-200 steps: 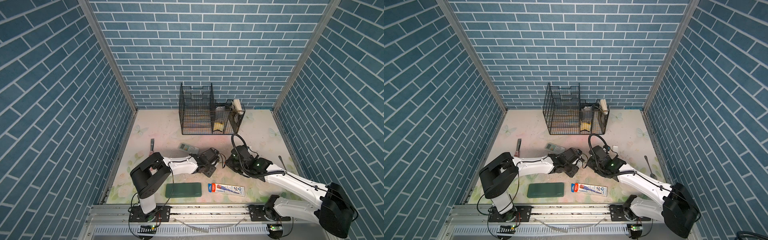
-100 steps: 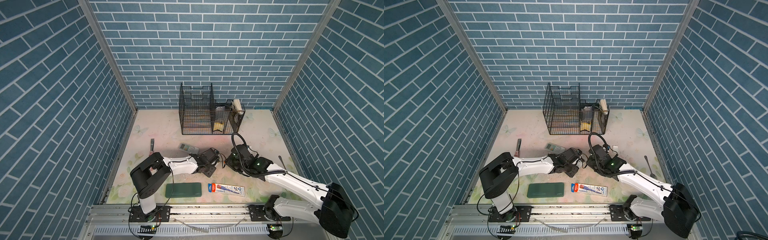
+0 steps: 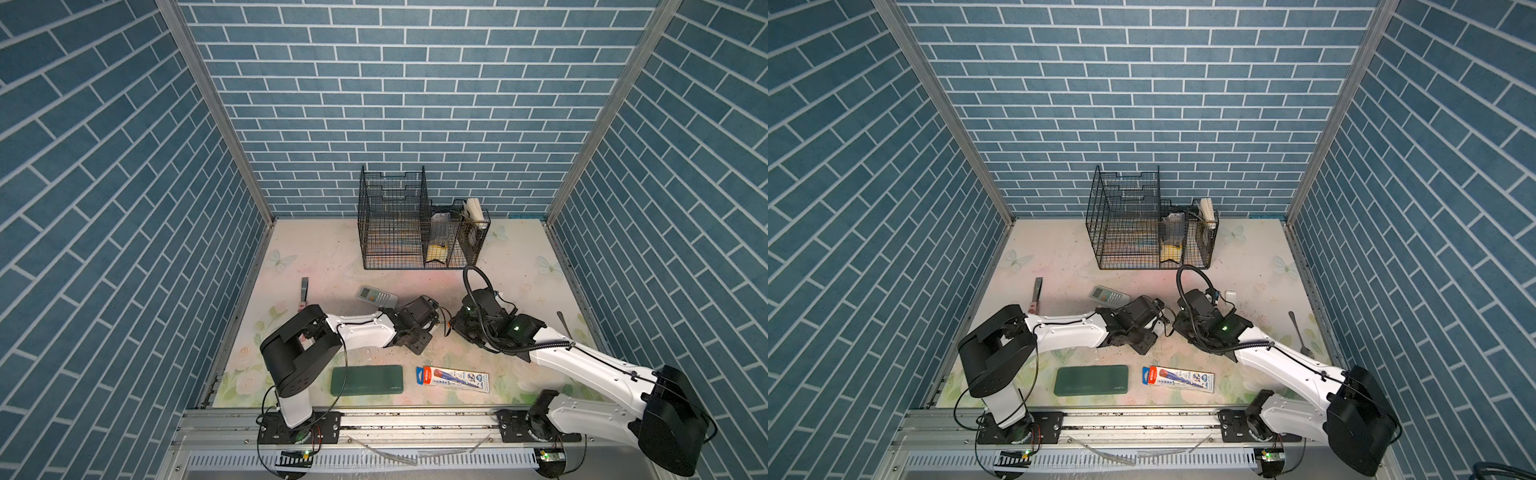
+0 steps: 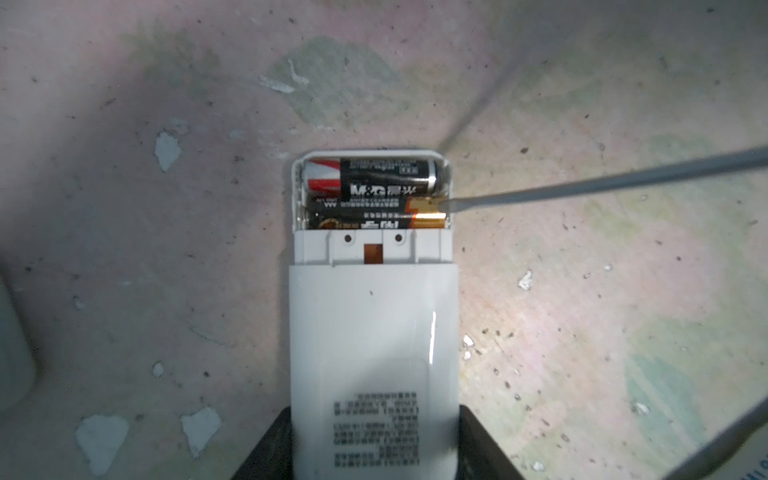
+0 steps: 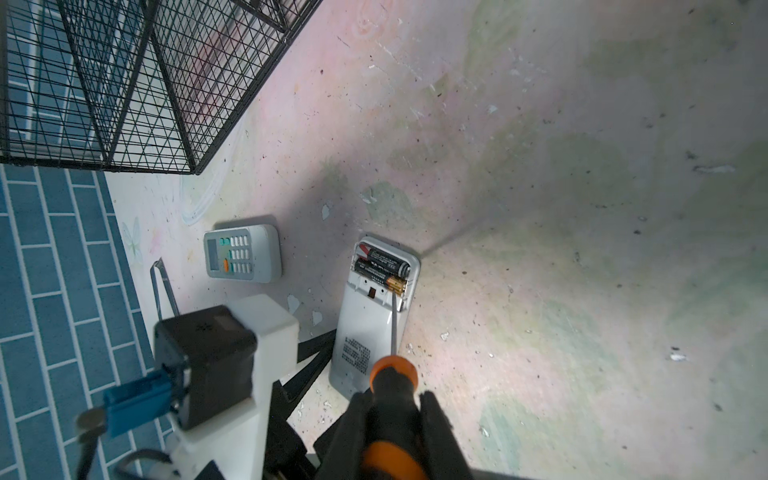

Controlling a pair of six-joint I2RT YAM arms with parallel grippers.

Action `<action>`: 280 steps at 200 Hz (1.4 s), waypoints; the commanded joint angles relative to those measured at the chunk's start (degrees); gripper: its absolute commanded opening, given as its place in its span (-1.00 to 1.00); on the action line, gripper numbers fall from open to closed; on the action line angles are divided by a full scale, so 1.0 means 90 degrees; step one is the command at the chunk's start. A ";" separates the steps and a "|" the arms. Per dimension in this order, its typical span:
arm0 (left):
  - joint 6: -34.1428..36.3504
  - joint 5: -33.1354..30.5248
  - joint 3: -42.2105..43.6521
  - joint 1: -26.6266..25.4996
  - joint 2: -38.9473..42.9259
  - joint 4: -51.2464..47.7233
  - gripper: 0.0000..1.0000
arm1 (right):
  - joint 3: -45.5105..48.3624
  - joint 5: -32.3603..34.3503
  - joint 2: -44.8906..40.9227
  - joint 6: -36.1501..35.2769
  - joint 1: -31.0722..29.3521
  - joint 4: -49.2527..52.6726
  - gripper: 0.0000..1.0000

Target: Unload the batteries from the remote control

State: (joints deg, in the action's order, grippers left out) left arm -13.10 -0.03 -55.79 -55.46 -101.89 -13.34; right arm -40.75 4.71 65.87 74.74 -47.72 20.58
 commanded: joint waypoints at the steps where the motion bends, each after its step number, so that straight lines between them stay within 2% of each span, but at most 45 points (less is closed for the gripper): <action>1: -0.0117 0.0540 0.0408 0.0005 -0.0523 -0.0812 -0.29 | 0.0000 0.0043 -0.0071 0.0114 -0.0032 0.0045 -1.00; 168: -0.0136 0.0551 0.0420 0.0003 -0.0535 -0.0803 -0.30 | 0.0299 -0.0034 0.0035 0.0225 -0.0029 -0.0205 -1.00; 280: -0.0155 0.0559 0.0446 0.0008 -0.0554 -0.0763 -0.32 | 0.0269 0.0005 -0.0151 0.0212 -0.0040 0.0132 -1.00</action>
State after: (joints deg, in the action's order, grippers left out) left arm -13.23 -0.03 -55.68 -55.46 -101.89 -13.15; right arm -39.33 4.25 65.63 74.78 -47.75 19.29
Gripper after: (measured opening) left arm 0.572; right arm 0.208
